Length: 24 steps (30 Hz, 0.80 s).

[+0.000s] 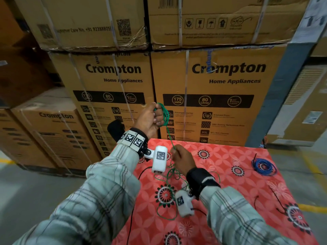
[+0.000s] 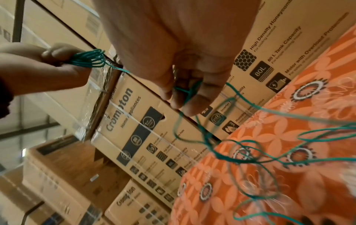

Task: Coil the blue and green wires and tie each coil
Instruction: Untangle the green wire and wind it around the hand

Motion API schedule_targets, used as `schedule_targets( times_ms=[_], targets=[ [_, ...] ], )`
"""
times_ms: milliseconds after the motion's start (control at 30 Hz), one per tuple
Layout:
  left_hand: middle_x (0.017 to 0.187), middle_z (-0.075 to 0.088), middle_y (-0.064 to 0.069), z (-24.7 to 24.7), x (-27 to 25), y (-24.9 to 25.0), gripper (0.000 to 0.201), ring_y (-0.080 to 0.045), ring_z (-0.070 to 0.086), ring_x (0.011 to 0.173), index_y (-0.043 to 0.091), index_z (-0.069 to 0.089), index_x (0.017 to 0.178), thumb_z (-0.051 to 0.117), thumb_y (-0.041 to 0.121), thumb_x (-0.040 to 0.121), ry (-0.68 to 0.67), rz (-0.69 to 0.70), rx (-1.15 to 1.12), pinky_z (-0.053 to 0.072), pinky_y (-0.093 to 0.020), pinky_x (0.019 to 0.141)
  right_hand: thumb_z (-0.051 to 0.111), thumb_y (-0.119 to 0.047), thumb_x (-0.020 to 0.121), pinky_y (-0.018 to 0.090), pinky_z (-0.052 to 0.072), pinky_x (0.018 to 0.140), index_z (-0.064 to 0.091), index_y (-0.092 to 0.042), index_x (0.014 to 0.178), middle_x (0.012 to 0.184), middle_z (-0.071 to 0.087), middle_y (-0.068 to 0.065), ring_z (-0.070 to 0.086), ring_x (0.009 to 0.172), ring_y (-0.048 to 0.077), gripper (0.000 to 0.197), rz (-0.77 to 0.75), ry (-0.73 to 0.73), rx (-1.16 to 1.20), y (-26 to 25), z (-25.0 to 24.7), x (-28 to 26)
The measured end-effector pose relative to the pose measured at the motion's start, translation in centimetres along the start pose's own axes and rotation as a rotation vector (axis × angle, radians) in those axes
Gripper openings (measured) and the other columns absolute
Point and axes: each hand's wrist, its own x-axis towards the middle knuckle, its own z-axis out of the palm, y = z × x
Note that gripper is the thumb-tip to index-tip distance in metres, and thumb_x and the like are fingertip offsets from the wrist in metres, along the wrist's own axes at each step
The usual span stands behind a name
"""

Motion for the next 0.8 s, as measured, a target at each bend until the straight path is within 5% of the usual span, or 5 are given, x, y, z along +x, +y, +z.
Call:
schedule_targets(
  times_ms=[100, 333, 433, 600, 800],
  targets=[
    [0.039, 0.027, 0.012, -1.3, 0.0, 0.2, 0.034, -0.002, 0.022, 0.030, 0.021, 0.041, 0.072, 0.027, 0.022, 0.103, 0.144, 0.071, -0.008, 0.018, -0.016, 0.034, 0.044, -0.010, 0.094, 0.031, 0.039, 0.052, 0.053, -0.021, 0.099, 0.064, 0.054, -0.001, 0.047, 0.053, 0.017, 0.014, 0.022, 0.031, -0.073, 1.1, -0.1, -2.0],
    [0.039, 0.028, 0.011, -2.7, 0.2, -1.5, 0.033, -0.004, 0.025, 0.032, 0.019, 0.041, 0.073, 0.025, 0.017, 0.101, 0.247, 0.071, 0.116, 0.019, -0.018, 0.038, 0.053, -0.026, 0.084, 0.032, 0.035, 0.051, 0.051, -0.027, 0.082, 0.058, 0.050, -0.007, 0.045, 0.052, 0.011, 0.002, -0.185, -0.013, -0.227, -0.5, -1.9, -4.2],
    [0.043, 0.034, 0.011, -3.5, 0.1, -3.1, 0.030, -0.006, 0.029, 0.036, 0.020, 0.043, 0.076, 0.028, 0.021, 0.101, 0.276, 0.039, 0.208, 0.023, -0.020, 0.042, 0.059, -0.039, 0.081, 0.033, 0.042, 0.064, 0.058, -0.026, 0.088, 0.078, 0.058, -0.004, 0.053, 0.074, 0.019, 0.015, -0.219, -0.024, -0.415, -1.8, -2.6, -4.4],
    [0.049, 0.042, 0.007, -5.1, -0.7, -5.3, 0.029, -0.010, 0.035, 0.042, 0.019, 0.044, 0.077, 0.028, 0.020, 0.102, 0.267, -0.003, 0.215, 0.028, -0.020, 0.044, 0.063, -0.023, 0.084, 0.033, 0.039, 0.076, 0.066, -0.016, 0.097, 0.094, 0.065, 0.004, 0.057, 0.091, 0.024, 0.016, -0.245, -0.108, -0.645, -4.5, -3.5, -4.6],
    [0.056, 0.066, 0.000, -6.4, -2.0, -6.7, 0.026, -0.011, 0.059, 0.046, 0.015, 0.044, 0.083, 0.028, 0.014, 0.103, 0.195, -0.079, 0.217, 0.043, -0.019, 0.045, 0.055, -0.012, 0.087, 0.027, 0.032, 0.073, 0.064, -0.013, 0.086, 0.083, 0.058, -0.005, 0.051, 0.085, 0.017, 0.009, -0.367, -0.133, -0.404, -6.0, -3.0, -4.1]
  ],
)
